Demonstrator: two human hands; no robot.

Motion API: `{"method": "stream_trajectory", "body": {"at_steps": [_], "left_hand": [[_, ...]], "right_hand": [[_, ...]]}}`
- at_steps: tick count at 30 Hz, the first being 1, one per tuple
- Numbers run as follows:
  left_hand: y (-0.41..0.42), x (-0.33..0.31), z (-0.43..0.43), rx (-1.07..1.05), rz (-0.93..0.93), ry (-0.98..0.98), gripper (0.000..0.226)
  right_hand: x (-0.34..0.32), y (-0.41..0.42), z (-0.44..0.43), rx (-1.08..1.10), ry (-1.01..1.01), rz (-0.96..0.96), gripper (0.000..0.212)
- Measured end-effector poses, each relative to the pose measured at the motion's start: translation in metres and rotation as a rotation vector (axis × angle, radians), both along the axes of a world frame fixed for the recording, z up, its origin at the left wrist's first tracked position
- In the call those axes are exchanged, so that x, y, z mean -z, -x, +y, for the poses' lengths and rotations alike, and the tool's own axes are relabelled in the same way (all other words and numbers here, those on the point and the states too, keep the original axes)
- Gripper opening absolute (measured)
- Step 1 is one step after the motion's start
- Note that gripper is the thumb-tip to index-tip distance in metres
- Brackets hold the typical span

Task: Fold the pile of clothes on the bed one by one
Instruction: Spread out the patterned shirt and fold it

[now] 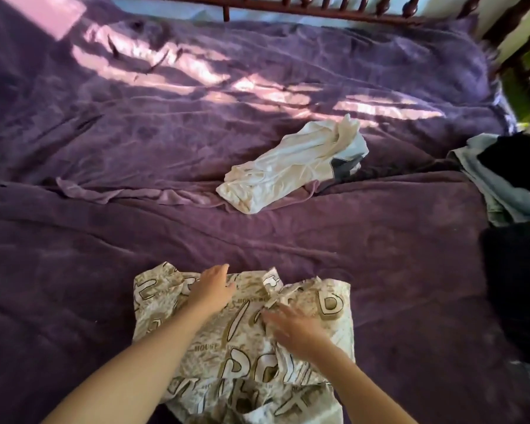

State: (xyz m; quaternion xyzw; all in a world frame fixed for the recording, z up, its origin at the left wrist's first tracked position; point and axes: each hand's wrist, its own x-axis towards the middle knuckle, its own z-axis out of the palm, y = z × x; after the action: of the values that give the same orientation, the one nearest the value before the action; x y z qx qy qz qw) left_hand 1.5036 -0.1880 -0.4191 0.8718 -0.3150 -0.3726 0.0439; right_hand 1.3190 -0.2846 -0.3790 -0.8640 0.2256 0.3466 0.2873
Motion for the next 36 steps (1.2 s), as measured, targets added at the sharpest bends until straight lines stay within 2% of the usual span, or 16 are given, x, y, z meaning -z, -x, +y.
{"method": "stream_trajectory", "body": {"at_steps": [3,4,7,9,11,13,15,18,20,22,23,25,27,31,34,36], "left_hand": [[0.001,0.022,0.002,0.126,-0.040,-0.054,0.053],[0.001,0.028,0.006,0.192,-0.073,-0.077,0.053],[-0.002,0.035,0.012,0.290,-0.151,-0.131,0.048],[-0.007,0.035,0.014,0.254,-0.162,-0.115,0.038],[-0.011,0.030,0.015,0.191,-0.126,-0.037,0.030],[-0.015,0.022,0.022,0.076,-0.087,0.108,0.020],[-0.023,0.009,0.034,-0.060,-0.066,0.286,0.009],[-0.041,-0.022,0.061,-0.238,-0.034,0.414,0.008],[-0.055,-0.045,0.081,-0.350,-0.029,0.474,0.021],[-0.069,-0.072,0.099,-0.423,-0.022,0.535,0.032],[-0.074,-0.086,0.105,-0.447,-0.008,0.578,0.035],[-0.082,-0.117,0.112,-0.477,0.028,0.674,0.034],[-0.089,-0.146,0.116,-0.538,0.090,0.792,0.036],[-0.101,-0.188,0.118,-0.587,0.132,0.923,0.044],[-0.123,-0.217,0.094,-0.565,0.058,0.955,0.036],[-0.153,-0.228,0.062,-0.585,-0.087,0.995,0.030]], "right_hand": [[-0.001,0.000,0.025,-0.216,-0.076,0.095,0.046],[0.000,0.001,0.026,-0.184,-0.116,0.125,0.043],[0.000,-0.005,0.011,0.216,-0.192,0.035,0.030],[0.001,-0.016,-0.009,0.375,0.079,-0.150,0.027],[0.013,-0.024,-0.032,0.321,0.399,-0.302,0.022],[0.018,-0.032,-0.048,0.213,0.343,-0.007,0.047],[0.021,-0.035,-0.059,0.186,0.231,0.269,0.060],[0.012,-0.035,-0.061,0.107,0.279,0.368,0.047],[-0.006,-0.035,-0.062,0.152,0.293,0.266,0.031],[-0.029,-0.031,-0.068,0.368,0.339,0.001,0.011],[-0.046,-0.028,-0.070,0.490,0.359,-0.150,0.010],[-0.082,-0.021,-0.070,0.639,0.395,-0.494,0.038],[-0.117,-0.017,-0.066,0.678,0.375,-0.696,0.060],[-0.159,-0.016,-0.062,0.719,0.167,-0.723,0.088],[-0.182,-0.047,-0.075,0.807,0.166,-0.798,0.065],[-0.199,-0.087,-0.092,0.855,0.325,-0.884,0.034]]}}
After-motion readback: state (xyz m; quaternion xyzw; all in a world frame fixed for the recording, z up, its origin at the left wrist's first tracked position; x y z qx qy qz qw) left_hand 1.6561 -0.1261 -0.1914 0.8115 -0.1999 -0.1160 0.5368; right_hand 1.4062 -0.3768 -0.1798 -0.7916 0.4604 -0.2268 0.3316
